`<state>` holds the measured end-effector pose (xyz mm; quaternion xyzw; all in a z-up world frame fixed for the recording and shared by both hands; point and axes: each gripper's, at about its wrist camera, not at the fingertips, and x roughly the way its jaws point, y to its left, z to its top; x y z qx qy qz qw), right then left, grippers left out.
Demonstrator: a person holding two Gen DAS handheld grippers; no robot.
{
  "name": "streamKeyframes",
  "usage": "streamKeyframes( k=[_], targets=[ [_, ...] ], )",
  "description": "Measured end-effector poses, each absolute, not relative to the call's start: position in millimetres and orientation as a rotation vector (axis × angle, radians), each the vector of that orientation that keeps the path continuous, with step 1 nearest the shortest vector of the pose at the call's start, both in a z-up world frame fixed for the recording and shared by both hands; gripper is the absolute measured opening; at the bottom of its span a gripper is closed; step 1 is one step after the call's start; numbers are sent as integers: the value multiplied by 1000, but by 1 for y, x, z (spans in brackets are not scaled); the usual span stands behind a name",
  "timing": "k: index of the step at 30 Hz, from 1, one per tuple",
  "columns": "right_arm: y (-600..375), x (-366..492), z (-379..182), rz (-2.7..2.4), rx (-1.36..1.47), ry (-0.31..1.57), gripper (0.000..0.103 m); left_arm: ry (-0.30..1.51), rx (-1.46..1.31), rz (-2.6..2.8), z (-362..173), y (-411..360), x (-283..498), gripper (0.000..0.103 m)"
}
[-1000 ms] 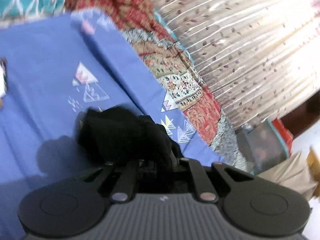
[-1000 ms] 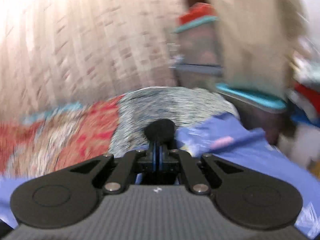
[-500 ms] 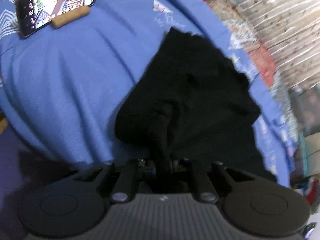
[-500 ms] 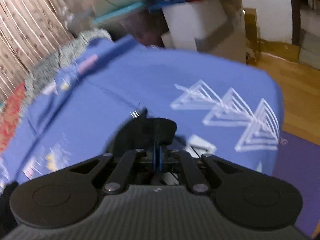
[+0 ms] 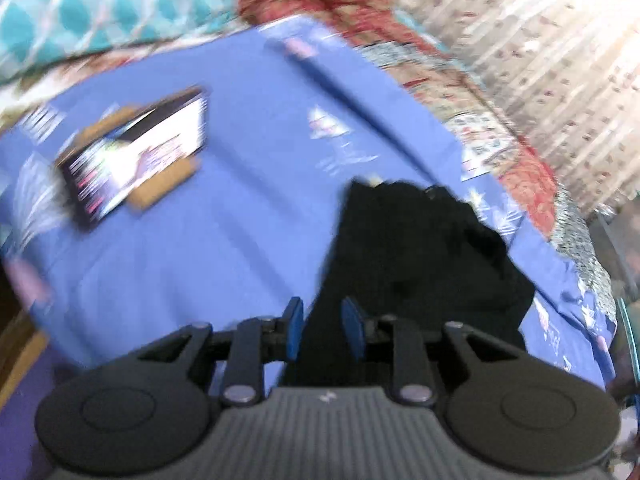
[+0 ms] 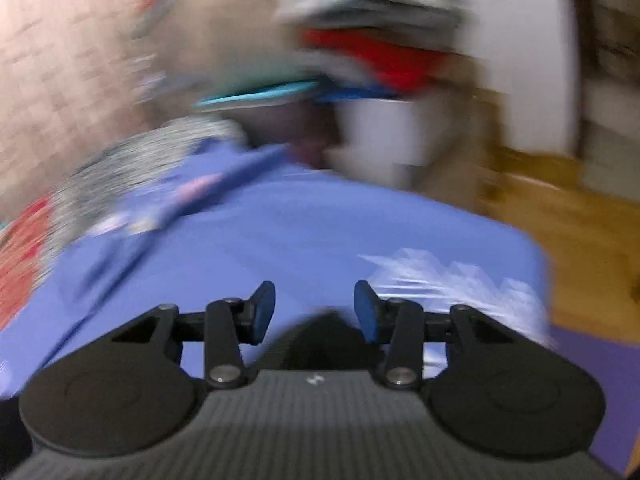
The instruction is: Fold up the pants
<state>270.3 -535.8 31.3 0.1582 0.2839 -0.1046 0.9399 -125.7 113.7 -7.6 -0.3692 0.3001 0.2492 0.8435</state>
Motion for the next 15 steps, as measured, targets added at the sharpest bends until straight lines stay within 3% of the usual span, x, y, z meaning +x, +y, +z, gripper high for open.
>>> streamKeyframes(
  k=[4, 9, 13, 15],
  targets=[
    [-432, 296, 52, 128, 158, 618, 46, 601, -667, 467, -9, 117, -57, 23],
    [-266, 316, 55, 553, -131, 662, 46, 643, -589, 398, -50, 109, 24, 23],
    [-138, 302, 43, 808, -326, 641, 47, 715, -587, 408, -102, 100, 48, 21],
    [-82, 301, 32, 889, -409, 644, 47, 624, -496, 403, -113, 84, 36, 23]
  ],
)
